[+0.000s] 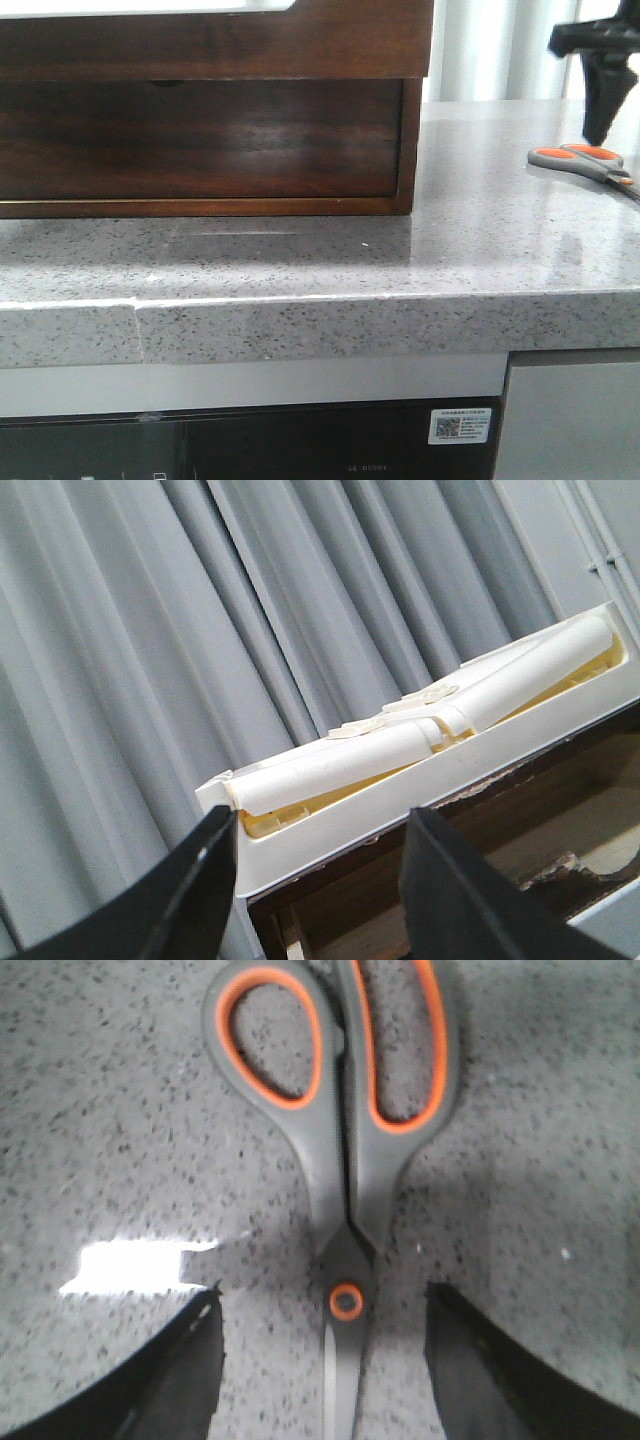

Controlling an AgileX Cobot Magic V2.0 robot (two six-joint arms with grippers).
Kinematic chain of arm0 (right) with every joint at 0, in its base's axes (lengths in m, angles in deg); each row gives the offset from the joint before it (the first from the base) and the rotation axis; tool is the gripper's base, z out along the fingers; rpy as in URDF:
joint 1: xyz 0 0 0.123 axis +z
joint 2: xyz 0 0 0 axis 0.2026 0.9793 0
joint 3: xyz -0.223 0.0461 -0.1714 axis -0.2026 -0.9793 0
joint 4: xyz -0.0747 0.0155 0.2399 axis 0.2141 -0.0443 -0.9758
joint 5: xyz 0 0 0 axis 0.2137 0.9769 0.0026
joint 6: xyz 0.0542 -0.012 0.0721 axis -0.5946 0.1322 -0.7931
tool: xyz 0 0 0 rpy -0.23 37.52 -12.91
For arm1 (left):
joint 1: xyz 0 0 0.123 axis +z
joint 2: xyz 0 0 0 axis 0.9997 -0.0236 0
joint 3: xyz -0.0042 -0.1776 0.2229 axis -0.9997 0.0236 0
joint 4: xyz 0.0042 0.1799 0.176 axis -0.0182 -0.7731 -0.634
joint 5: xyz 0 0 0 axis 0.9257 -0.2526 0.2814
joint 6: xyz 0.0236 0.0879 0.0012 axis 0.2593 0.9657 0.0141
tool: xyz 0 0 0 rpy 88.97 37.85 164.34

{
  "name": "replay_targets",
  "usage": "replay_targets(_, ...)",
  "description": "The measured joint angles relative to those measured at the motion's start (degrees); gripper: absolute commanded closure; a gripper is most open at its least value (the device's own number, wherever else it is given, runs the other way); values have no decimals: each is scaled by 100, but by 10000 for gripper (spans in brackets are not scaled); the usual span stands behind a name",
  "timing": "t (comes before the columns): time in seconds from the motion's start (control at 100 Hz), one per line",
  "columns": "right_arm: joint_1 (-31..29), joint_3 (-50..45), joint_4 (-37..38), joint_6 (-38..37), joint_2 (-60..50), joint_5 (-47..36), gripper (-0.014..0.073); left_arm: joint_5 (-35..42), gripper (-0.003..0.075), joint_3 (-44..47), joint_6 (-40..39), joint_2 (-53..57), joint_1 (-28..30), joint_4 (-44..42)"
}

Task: Put scissors in drawer with both arms
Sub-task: 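Close the right gripper on the scissors blade and lift them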

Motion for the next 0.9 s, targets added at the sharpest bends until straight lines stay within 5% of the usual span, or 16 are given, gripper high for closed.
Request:
replay_targets(0.78, 0, 697, 0, 182, 928, 653, 239, -14, 392, 0, 0, 0, 0, 0)
replay_targets(0.9, 0, 707, 0, 221, 938, 653, 290, -51, 392, 0, 0, 0, 0, 0)
